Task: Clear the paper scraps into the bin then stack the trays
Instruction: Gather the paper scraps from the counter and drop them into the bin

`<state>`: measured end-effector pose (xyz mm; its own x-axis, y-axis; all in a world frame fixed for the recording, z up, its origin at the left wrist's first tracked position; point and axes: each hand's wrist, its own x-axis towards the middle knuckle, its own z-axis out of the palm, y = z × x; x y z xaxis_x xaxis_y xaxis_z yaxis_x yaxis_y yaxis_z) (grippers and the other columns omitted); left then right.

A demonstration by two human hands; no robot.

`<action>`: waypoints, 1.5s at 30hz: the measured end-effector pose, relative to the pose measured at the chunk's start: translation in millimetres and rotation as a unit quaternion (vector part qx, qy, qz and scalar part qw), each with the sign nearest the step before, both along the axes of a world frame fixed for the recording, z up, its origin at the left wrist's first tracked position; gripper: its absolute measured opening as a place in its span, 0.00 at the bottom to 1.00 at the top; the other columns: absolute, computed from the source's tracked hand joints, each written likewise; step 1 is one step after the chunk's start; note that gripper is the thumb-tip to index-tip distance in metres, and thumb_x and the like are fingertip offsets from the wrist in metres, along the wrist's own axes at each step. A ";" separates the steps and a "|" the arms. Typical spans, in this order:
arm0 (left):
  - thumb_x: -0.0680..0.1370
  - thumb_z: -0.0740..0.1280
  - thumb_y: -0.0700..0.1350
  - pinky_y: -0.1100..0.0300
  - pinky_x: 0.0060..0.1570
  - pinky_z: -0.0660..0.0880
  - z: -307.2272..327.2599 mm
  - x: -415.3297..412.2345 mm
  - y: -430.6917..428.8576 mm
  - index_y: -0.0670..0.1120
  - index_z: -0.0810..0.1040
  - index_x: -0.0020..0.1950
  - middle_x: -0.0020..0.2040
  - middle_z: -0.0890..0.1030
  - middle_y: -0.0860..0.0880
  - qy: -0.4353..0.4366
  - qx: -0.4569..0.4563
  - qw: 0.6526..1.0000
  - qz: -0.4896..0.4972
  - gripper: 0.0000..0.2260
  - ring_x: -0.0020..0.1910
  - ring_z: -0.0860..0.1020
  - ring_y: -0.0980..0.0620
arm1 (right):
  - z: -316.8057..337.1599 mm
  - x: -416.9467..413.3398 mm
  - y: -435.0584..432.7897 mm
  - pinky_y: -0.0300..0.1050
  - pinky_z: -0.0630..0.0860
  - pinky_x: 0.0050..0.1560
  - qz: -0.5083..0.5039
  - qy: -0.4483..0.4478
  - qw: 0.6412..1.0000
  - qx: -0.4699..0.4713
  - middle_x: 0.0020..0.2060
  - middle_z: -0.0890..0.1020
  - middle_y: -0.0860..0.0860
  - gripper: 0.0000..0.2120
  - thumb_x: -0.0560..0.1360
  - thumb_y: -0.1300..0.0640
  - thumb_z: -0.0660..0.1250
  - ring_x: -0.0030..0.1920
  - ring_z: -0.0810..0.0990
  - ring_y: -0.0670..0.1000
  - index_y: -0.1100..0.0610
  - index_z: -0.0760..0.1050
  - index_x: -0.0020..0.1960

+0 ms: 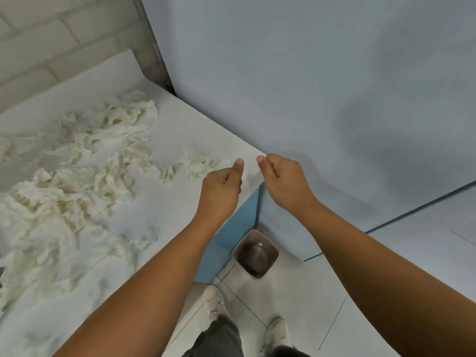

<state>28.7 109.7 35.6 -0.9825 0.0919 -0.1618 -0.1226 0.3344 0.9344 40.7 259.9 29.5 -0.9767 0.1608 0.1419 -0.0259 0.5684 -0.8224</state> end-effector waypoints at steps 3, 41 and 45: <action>0.83 0.59 0.58 0.63 0.28 0.62 -40.8 34.0 27.9 0.44 0.65 0.30 0.24 0.65 0.50 -0.032 -0.014 0.999 -0.024 0.26 0.24 0.63 0.55 | -37.0 34.7 25.4 0.45 0.65 0.34 -0.014 -0.077 0.997 0.016 0.26 0.68 0.47 0.22 0.84 0.50 0.55 0.29 0.67 0.47 0.53 0.63 0.31; 0.77 0.60 0.32 0.51 0.61 0.76 -622.5 15.7 8.2 0.46 0.78 0.66 0.61 0.81 0.44 -0.208 -0.284 0.933 -0.077 0.20 0.58 0.80 0.44 | -573.0 109.8 43.3 0.38 0.70 0.52 -0.107 -0.364 0.925 -0.021 0.58 0.81 0.53 0.13 0.79 0.59 0.65 0.54 0.79 0.54 0.53 0.76 0.63; 0.78 0.59 0.30 0.67 0.50 0.73 -611.9 24.8 -7.6 0.43 0.79 0.61 0.55 0.81 0.45 -0.180 -0.289 0.936 -0.088 0.17 0.54 0.79 0.46 | -577.0 93.2 26.3 0.37 0.68 0.58 -0.086 -0.352 0.932 -0.027 0.61 0.80 0.54 0.15 0.78 0.61 0.64 0.59 0.78 0.55 0.53 0.77 0.63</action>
